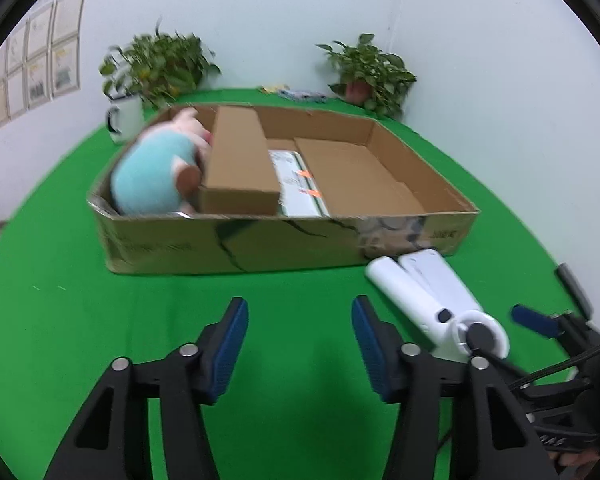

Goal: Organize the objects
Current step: 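Grasp the white handheld fan by its head with the right tool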

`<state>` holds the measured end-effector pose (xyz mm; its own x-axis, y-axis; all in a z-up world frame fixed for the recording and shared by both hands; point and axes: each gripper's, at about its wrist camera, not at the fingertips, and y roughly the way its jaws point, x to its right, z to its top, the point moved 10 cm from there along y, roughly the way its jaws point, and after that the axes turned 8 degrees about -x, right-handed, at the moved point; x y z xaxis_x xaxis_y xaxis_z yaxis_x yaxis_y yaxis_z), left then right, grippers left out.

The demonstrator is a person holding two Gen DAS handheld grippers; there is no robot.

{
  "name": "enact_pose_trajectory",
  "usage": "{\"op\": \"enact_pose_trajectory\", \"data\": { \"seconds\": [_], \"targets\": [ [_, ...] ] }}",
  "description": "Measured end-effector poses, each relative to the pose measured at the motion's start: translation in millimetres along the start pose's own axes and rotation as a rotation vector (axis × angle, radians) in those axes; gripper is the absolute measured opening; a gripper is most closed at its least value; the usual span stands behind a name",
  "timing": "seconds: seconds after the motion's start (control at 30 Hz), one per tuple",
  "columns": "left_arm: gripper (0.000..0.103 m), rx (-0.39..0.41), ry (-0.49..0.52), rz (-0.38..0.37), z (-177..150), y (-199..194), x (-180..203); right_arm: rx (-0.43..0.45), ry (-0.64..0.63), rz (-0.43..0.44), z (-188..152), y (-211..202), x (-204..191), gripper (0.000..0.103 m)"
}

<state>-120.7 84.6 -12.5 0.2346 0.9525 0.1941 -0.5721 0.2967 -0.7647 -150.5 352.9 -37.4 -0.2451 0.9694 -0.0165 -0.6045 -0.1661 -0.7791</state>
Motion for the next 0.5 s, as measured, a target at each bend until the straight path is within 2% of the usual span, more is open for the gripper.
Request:
{"op": "enact_pose_trajectory", "data": {
  "seconds": [0.1,0.17,0.23,0.37,0.43,0.5],
  "targets": [
    [0.050,-0.024,-0.011,-0.064,-1,10,7,-0.013,-0.011,0.005,-2,2,-4,0.083],
    [0.050,-0.039,-0.012,-0.090,-3,15,12,-0.029,-0.034,0.002,-5,5,-9,0.077],
    [0.050,-0.068,-0.010,-0.127,-7,23,19,-0.052,-0.049,0.011,-9,10,-15,0.056],
    [0.050,-0.112,-0.022,-0.198,-15,34,25,-0.052,-0.033,-0.004,-16,8,-20,0.056],
    [0.049,-0.147,-0.057,-0.244,-18,40,21,-0.069,0.002,0.033,-16,6,-25,0.056],
    [0.049,-0.171,-0.083,-0.291,-18,42,20,-0.099,0.039,0.116,-18,4,-36,0.056]
  ]
}}
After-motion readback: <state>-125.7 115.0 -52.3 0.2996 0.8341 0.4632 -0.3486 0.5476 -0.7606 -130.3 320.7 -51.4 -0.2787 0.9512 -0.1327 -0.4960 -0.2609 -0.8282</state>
